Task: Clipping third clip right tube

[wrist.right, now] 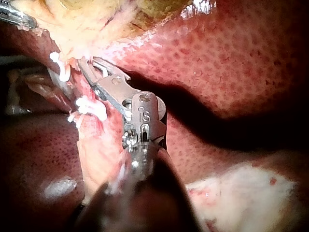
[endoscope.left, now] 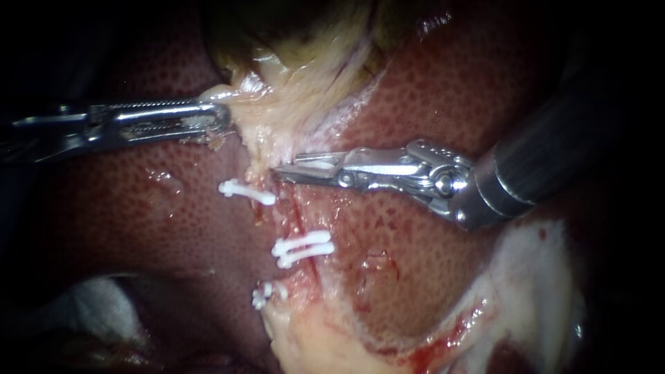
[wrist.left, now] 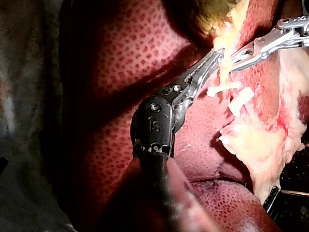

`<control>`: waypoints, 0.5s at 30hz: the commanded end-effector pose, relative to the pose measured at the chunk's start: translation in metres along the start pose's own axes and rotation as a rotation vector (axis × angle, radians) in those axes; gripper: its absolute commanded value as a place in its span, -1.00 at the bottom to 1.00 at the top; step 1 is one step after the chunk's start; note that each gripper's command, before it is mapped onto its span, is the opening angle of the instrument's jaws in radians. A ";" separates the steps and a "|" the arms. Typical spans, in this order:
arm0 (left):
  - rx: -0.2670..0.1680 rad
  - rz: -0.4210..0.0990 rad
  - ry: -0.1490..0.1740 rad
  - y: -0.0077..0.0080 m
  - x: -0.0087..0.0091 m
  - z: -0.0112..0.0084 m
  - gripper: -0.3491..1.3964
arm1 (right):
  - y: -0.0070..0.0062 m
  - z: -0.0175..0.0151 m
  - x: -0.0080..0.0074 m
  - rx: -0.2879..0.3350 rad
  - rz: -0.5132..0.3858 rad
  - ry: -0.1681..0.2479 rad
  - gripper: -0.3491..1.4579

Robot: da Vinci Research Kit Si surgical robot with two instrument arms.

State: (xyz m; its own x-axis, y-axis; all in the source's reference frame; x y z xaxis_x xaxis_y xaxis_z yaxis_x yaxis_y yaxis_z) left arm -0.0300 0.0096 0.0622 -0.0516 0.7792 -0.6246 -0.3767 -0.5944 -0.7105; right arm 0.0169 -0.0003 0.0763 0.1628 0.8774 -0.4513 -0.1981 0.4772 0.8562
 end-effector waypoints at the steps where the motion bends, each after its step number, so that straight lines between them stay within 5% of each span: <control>1: -0.001 0.000 0.000 0.0000 0.0000 0.0000 -1.00 | 0.0000 0.0000 0.0000 0.001 0.000 -0.001 -0.82; 15: -0.001 0.000 0.000 0.0000 0.0000 -0.0001 -1.00 | -0.0001 -0.0001 0.0000 0.002 0.000 -0.001 -0.81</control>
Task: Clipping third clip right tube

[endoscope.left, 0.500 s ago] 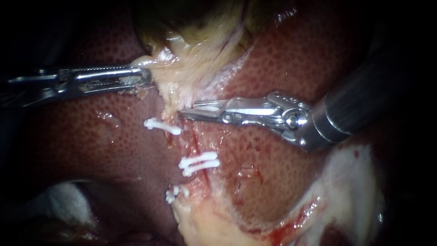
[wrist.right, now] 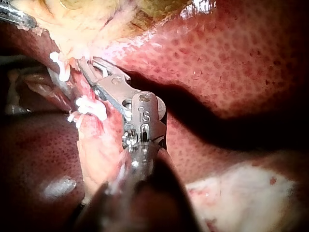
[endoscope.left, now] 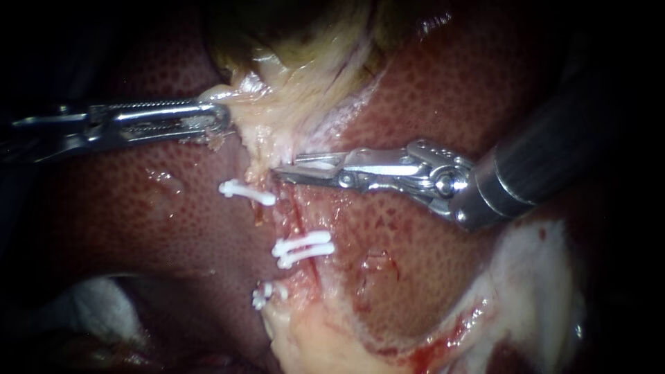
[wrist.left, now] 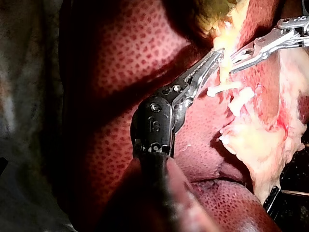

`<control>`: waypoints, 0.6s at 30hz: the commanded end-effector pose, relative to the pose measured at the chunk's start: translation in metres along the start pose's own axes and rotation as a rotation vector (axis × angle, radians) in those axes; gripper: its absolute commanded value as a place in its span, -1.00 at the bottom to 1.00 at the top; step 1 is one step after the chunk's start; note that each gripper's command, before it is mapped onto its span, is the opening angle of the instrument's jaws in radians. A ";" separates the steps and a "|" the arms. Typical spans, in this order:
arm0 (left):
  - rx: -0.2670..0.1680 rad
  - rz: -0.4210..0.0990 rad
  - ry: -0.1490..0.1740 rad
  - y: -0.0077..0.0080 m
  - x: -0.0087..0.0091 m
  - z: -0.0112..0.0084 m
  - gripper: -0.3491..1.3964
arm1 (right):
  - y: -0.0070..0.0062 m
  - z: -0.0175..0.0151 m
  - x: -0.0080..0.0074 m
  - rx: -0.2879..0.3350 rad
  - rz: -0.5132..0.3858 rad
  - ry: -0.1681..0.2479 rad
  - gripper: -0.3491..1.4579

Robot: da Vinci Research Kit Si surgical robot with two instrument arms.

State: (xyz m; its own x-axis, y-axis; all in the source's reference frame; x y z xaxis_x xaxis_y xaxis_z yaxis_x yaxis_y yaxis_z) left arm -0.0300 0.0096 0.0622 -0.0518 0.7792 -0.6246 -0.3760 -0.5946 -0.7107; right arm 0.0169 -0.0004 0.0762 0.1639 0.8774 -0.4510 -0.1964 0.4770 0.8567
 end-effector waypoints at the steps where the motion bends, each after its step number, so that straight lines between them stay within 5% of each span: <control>1: 0.000 0.000 0.000 0.0000 0.0000 0.0000 -1.00 | 0.0000 0.0000 0.0000 0.003 0.000 -0.001 -0.81; 10: 0.000 0.000 0.000 0.0000 0.0000 0.0000 -1.00 | -0.0006 -0.0006 0.0001 0.048 0.002 -0.023 -0.19; 18: 0.000 0.000 0.000 0.0000 0.0000 0.0000 -1.00 | -0.0005 -0.0013 -0.0007 0.078 -0.003 -0.039 -0.07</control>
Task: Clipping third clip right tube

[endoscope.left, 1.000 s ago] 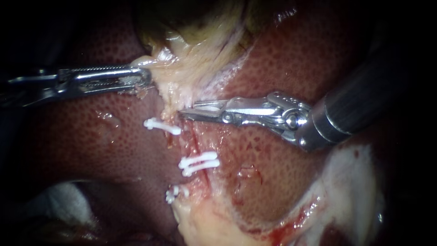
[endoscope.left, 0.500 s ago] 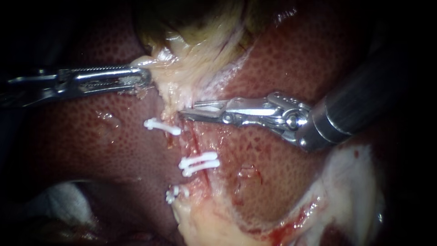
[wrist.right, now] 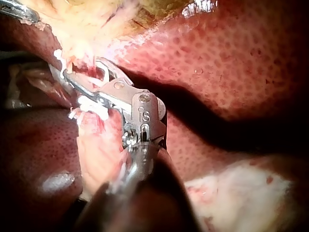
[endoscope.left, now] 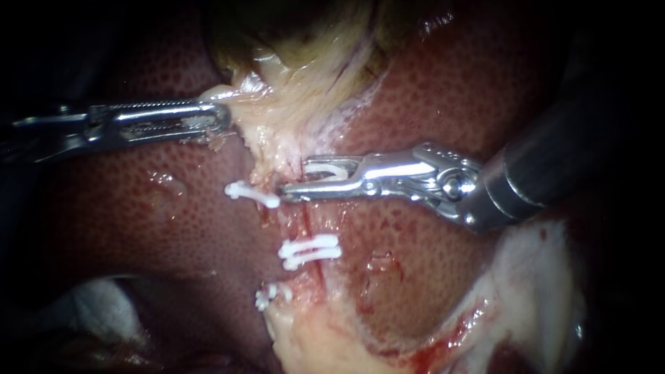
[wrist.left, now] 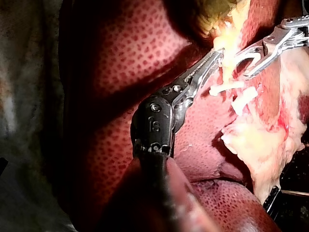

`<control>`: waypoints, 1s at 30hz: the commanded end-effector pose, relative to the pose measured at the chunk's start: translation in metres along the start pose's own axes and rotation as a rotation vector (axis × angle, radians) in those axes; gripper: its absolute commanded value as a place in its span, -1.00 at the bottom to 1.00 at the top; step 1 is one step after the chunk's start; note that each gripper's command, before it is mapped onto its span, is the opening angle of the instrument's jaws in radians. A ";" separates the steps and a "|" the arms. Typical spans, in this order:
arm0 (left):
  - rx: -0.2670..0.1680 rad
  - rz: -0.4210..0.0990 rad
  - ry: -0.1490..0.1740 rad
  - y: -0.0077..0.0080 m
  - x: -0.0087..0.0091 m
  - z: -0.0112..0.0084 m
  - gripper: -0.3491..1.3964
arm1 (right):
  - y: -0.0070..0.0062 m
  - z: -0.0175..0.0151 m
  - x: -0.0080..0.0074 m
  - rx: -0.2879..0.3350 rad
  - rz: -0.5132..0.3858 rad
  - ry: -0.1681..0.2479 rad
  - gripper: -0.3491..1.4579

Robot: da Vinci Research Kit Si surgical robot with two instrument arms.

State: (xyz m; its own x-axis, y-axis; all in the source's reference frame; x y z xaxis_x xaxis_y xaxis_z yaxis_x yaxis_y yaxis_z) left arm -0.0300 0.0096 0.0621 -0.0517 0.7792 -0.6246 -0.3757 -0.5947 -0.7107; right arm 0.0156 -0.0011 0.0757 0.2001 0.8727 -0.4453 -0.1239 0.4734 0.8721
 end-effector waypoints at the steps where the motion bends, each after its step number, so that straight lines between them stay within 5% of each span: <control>1: 0.000 0.000 0.000 0.0000 0.0000 0.0000 -1.00 | 0.0001 0.0000 -0.0002 0.010 -0.001 -0.005 -0.07; 16: 0.000 0.000 0.000 0.0000 0.0000 0.0000 -1.00 | 0.0006 0.0023 -0.0056 0.083 -0.014 -0.083 -0.07; 22: 0.000 0.000 0.000 0.0000 0.0000 -0.0001 -1.00 | 0.0004 0.0027 -0.0059 0.124 -0.003 -0.097 -0.07; 30: 0.000 0.000 0.000 0.0000 0.0000 -0.0001 -1.00 | -0.0001 0.0026 -0.0053 0.244 0.057 -0.040 -0.07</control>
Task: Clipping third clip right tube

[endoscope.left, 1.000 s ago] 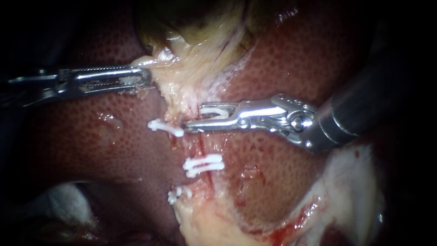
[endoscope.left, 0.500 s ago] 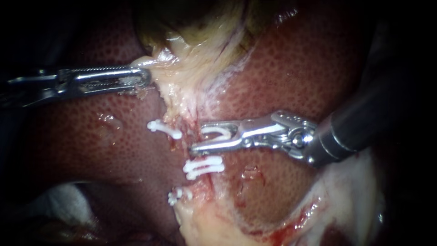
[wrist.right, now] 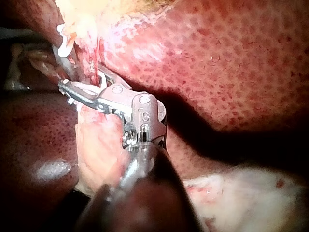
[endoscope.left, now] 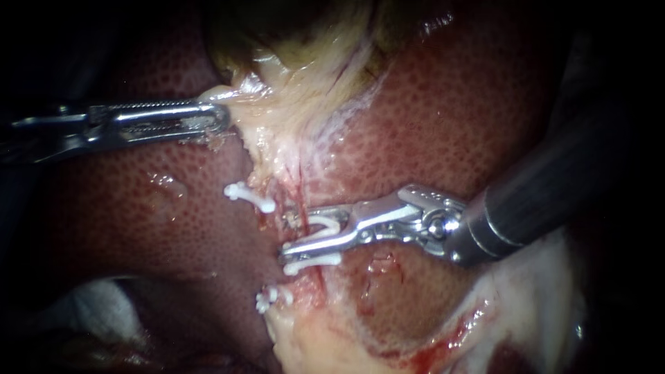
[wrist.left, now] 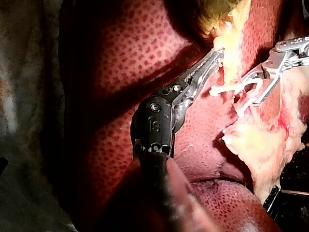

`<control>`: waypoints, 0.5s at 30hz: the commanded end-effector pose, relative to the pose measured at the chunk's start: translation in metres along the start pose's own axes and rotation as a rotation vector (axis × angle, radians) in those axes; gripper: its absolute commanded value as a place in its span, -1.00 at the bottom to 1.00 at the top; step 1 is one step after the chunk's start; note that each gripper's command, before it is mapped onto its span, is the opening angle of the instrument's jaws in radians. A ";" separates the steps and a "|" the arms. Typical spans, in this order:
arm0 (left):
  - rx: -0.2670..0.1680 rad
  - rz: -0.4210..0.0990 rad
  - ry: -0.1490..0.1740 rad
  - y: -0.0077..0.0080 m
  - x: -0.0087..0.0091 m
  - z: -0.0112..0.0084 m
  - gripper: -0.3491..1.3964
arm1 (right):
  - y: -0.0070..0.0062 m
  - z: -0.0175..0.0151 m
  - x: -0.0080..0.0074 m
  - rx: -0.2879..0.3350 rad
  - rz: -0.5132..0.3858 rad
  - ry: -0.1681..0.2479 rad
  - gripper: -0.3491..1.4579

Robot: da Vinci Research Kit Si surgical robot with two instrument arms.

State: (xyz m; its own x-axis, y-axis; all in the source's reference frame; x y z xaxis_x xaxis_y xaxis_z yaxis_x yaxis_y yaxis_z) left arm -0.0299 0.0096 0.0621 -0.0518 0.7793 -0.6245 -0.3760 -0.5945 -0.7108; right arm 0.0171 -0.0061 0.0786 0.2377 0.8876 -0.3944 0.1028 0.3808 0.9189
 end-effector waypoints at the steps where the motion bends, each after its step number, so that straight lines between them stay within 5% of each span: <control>1: 0.000 0.000 0.000 0.0000 0.0000 0.0000 -1.00 | -0.0001 -0.0001 0.0002 0.014 0.015 0.009 -0.07; 5: 0.000 0.000 0.000 0.0000 0.0000 0.0000 -1.00 | -0.0004 -0.0003 0.0007 0.057 0.048 0.040 -0.07; 15: 0.000 0.000 -0.003 0.0000 0.0000 0.0000 -1.00 | -0.0013 -0.0004 0.0005 0.143 0.115 0.033 -0.11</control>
State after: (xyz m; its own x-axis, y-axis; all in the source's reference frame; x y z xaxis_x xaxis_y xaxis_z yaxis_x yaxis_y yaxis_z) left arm -0.0299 0.0096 0.0621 -0.0542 0.7793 -0.6243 -0.3755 -0.5952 -0.7104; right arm 0.0168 -0.0061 0.0772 0.2269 0.9332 -0.2785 0.2159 0.2306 0.9488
